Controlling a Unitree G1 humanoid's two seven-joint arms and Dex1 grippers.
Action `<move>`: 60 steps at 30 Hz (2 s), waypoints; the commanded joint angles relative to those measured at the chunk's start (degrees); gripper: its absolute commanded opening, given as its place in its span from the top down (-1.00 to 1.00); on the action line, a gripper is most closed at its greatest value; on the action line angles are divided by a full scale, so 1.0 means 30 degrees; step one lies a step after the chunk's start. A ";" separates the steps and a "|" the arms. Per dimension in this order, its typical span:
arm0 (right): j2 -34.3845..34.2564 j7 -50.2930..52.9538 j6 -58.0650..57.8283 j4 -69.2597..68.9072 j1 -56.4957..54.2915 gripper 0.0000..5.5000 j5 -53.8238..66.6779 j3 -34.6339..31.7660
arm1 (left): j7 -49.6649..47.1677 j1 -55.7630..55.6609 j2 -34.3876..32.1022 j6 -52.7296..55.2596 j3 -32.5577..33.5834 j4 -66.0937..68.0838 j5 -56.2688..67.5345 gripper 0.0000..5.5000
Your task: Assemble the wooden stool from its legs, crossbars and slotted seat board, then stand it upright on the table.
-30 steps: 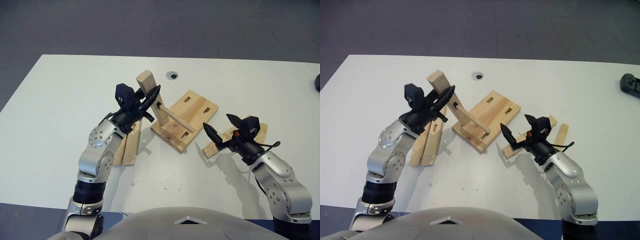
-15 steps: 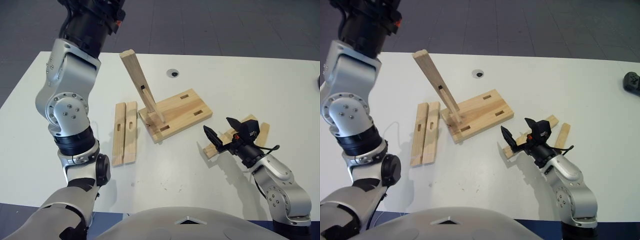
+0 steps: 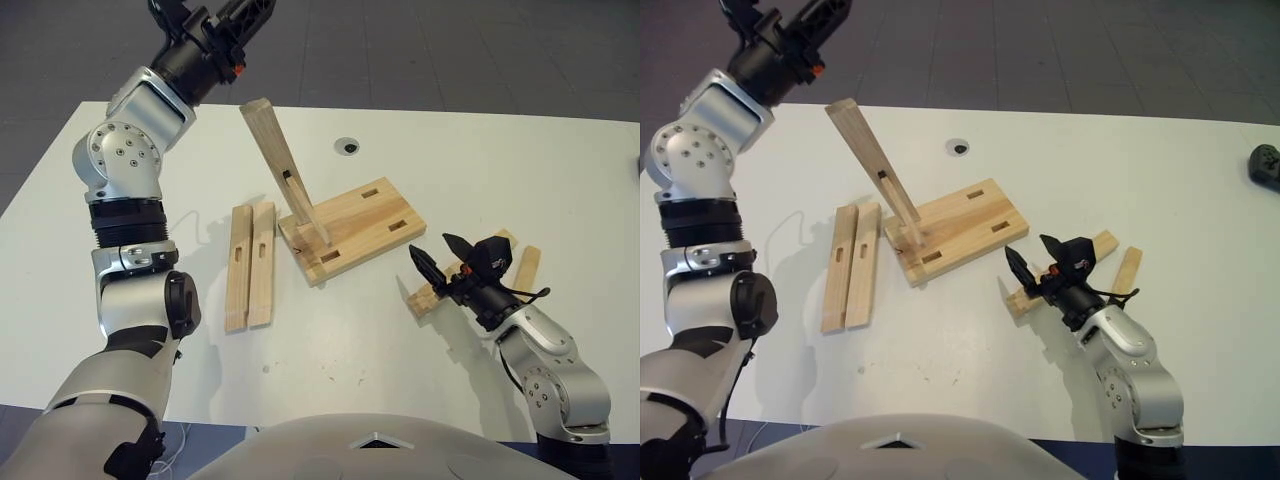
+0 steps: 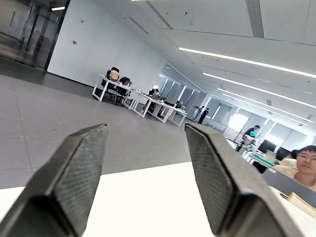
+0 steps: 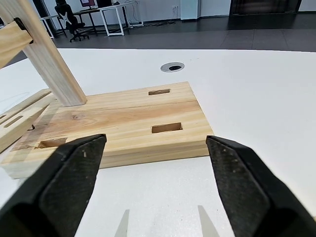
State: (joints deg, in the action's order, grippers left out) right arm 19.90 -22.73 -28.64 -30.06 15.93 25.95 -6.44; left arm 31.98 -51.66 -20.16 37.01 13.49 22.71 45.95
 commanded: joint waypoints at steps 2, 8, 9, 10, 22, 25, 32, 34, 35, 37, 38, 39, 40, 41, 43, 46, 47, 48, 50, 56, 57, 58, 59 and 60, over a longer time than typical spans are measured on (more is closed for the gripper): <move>-0.0026 0.0147 0.0103 0.0066 0.0082 -0.21 -0.0096 -0.0063 | 0.1797 -0.0398 0.0667 -0.0682 -0.1135 0.0914 -0.1396 0.36; 0.0110 -0.0077 0.0043 0.0457 -0.0414 -0.57 0.0060 -0.0025 | 0.1757 -0.1525 0.0479 -0.1317 -0.0409 0.0513 -0.1616 0.75; 0.0114 -0.0090 0.0050 0.0473 -0.0419 -0.63 0.0072 -0.0043 | 0.1802 -0.1890 0.0417 -0.1333 -0.0293 0.0418 -0.1537 0.81; 0.0123 -0.0101 0.0051 0.0491 -0.0433 -0.68 0.0069 -0.0044 | 0.1787 -0.2330 0.0390 -0.1292 -0.0115 0.0281 -0.1362 0.86; 0.0201 0.0005 0.0052 0.0159 -0.0168 -0.96 -0.0022 -0.0091 | 0.1615 0.0413 0.1551 -0.1558 -0.0749 0.1228 -0.2769 1.00; 0.0353 -0.0019 -0.0205 -0.0011 -0.0338 -0.96 0.0260 -0.0380 | 0.1076 0.3225 0.2250 -0.2088 -0.1591 0.1500 -0.3992 1.00; 0.0259 0.0083 -0.0163 0.0081 -0.0344 -0.96 0.0187 -0.0374 | 0.0357 0.2315 0.2420 -0.1607 -0.0358 0.0849 -0.2721 1.00; 0.0146 0.0167 -0.0137 0.0046 -0.0332 -0.96 0.0136 -0.0259 | 0.0326 0.1942 0.2299 -0.1315 0.0108 0.0637 -0.2176 1.00; 0.0095 0.0210 -0.0136 0.0045 -0.0356 -0.96 0.0140 -0.0223 | 0.0259 0.1709 0.2205 -0.1096 0.0429 0.0442 -0.1812 1.00; 0.0081 0.0202 -0.0155 0.0059 -0.0387 -0.96 0.0128 -0.0077 | 0.0046 0.1080 0.2060 -0.0486 0.1206 0.0183 -0.0860 1.00; 0.0095 0.0195 -0.0166 0.0067 -0.0405 -0.96 0.0101 0.0004 | -0.0066 0.0723 0.1976 -0.0162 0.1613 0.0080 -0.0350 1.00; 0.0151 0.0176 -0.0200 0.0072 -0.0441 -0.96 0.0047 0.0099 | -0.0227 0.0316 0.1872 0.0202 0.2057 -0.0065 0.0231 1.00; 0.0204 0.0171 -0.0215 0.0078 -0.0443 -0.96 -0.0006 0.0149 | -0.0337 -0.0147 0.1772 0.0545 0.2489 -0.0098 0.0788 1.00; 0.0246 0.0170 -0.0237 0.0093 -0.0466 -0.96 -0.0036 0.0181 | -0.0438 -0.0717 0.1476 0.0634 0.2902 0.0055 0.1087 1.00; 0.0262 0.0195 -0.0201 0.0123 -0.0463 -0.96 -0.0051 0.0170 | -0.0483 -0.1725 0.0568 -0.0549 0.3154 0.1349 0.0185 0.87; 0.0222 0.0236 -0.0054 0.0188 -0.0326 -0.96 -0.0195 0.0215 | -0.0842 -0.2371 -0.0483 -0.3386 0.3003 0.4489 -0.2064 0.69; 0.0188 0.0264 -0.0004 0.0176 -0.0252 -0.96 -0.0234 0.0227 | -0.0930 -0.2137 -0.0639 -0.4353 0.2322 0.5245 -0.3248 0.63; 0.0137 0.0309 0.0030 0.0160 -0.0198 -0.96 -0.0247 0.0216 | -0.0863 -0.1845 -0.0657 -0.5071 0.1639 0.5840 -0.4250 0.56; 0.0052 0.0389 0.0080 0.0074 -0.0084 -0.96 -0.0240 0.0158 | -0.0351 -0.0755 -0.0410 -0.6163 -0.0002 0.6352 -0.6243 0.45; 0.0179 0.0330 0.0045 0.0060 0.0045 -0.96 -0.0242 0.0079 | 0.1461 0.2362 0.0393 -0.6078 -0.2715 0.4124 -0.8204 0.09; 0.0230 0.0320 0.0016 0.0055 0.0016 -0.96 -0.0288 0.0107 | 0.1575 0.2729 0.0508 -0.5737 -0.2854 0.3466 -0.8128 0.03; 0.0262 0.0301 -0.0011 0.0035 0.0004 -0.96 -0.0300 0.0118 | 0.1763 0.3159 0.0589 -0.5201 -0.3015 0.2583 -0.7954 -0.03; 0.0275 0.0279 -0.0050 0.0001 -0.0002 -0.96 -0.0259 0.0085 | 0.1964 0.3663 0.0582 -0.4705 -0.3260 0.1485 -0.7827 -0.10; 0.0302 0.0269 -0.0082 -0.0028 0.0007 -0.96 -0.0245 0.0049 | 0.2107 0.4298 0.0588 -0.3731 -0.3435 -0.0002 -0.7431 -0.17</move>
State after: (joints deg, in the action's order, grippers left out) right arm 20.34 -21.94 -28.43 -29.52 15.93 25.23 -6.05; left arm 37.11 -42.01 -18.48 21.22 4.61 30.10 22.26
